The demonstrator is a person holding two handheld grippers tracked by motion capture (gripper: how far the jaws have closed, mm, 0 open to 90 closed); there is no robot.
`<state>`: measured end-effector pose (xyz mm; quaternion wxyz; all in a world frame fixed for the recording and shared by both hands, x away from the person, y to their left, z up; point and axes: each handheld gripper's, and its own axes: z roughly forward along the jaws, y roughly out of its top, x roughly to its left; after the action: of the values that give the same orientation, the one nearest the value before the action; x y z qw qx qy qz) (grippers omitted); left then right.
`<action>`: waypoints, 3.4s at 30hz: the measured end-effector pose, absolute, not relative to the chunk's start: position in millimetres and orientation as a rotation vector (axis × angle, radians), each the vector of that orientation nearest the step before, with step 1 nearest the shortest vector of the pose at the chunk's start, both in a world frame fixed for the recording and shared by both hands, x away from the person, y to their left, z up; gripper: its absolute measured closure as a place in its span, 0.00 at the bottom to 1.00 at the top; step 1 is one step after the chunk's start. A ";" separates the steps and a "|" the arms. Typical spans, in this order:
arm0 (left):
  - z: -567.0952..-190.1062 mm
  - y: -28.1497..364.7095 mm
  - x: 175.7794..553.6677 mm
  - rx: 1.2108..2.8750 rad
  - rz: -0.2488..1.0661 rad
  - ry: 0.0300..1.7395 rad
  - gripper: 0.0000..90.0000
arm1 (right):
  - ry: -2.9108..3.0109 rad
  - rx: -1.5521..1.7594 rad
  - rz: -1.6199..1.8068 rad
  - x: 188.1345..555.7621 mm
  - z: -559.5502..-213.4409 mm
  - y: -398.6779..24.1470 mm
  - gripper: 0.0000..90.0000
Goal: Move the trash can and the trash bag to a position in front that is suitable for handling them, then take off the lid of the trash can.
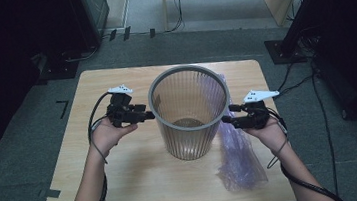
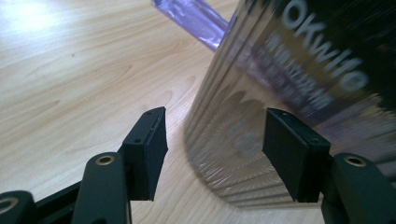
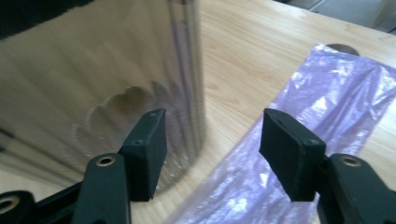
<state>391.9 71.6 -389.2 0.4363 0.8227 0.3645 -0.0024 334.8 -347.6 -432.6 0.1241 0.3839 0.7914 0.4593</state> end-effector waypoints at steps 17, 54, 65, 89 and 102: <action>-362.1 76.9 398.9 2.054 0.055 0.909 0.47 | 2.313 1.089 1.279 353.9 -466.2 -348.5 0.42; -303.1 80.8 428.2 2.091 0.069 0.916 0.45 | 2.315 1.223 1.145 367.5 -504.0 -359.7 0.31; -291.9 76.4 429.5 2.092 0.074 0.895 0.45 | 2.318 1.244 1.117 371.6 -510.2 -363.1 0.31; -260.5 51.6 434.5 2.102 0.075 0.815 0.43 | 2.316 1.204 1.087 375.3 -522.8 -356.2 0.19; -270.5 24.5 437.1 2.140 0.053 0.773 0.44 | 2.327 1.186 1.072 375.3 -523.2 -353.9 0.16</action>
<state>437.1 24.5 -270.5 0.4192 0.8537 0.3084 0.0210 375.3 -353.9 -523.2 0.1582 0.4147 0.8139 0.3750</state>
